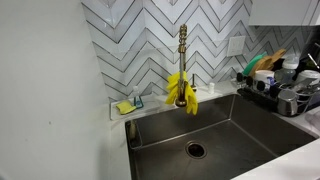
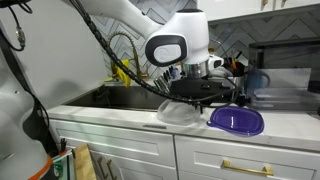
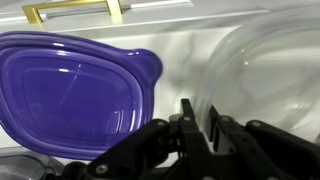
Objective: Spill out the water from the lunch box, then put the lid on it
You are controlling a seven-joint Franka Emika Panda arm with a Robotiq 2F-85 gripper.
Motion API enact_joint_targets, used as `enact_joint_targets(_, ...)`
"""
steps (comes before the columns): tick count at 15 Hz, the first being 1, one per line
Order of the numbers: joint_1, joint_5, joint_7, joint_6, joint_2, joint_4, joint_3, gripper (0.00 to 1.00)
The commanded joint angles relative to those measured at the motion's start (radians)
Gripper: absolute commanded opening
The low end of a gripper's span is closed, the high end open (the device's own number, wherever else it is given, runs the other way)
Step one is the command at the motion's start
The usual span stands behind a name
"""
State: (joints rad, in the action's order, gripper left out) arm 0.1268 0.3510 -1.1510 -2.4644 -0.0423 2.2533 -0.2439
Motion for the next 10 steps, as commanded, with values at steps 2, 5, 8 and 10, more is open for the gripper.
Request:
enact_joint_targets(2,0.038,0.045,-0.011,0.015,-0.009,-0.032,0.039,0.54)
enact_joint_targets(5,0.049,0.045,-0.007,0.014,-0.008,-0.064,0.043,0.77)
enact_joint_targets(8,0.067,0.015,0.006,-0.002,-0.026,-0.101,0.033,0.99)
enact_joint_targets(10,0.084,-0.021,0.028,-0.014,-0.045,-0.119,0.023,1.0)
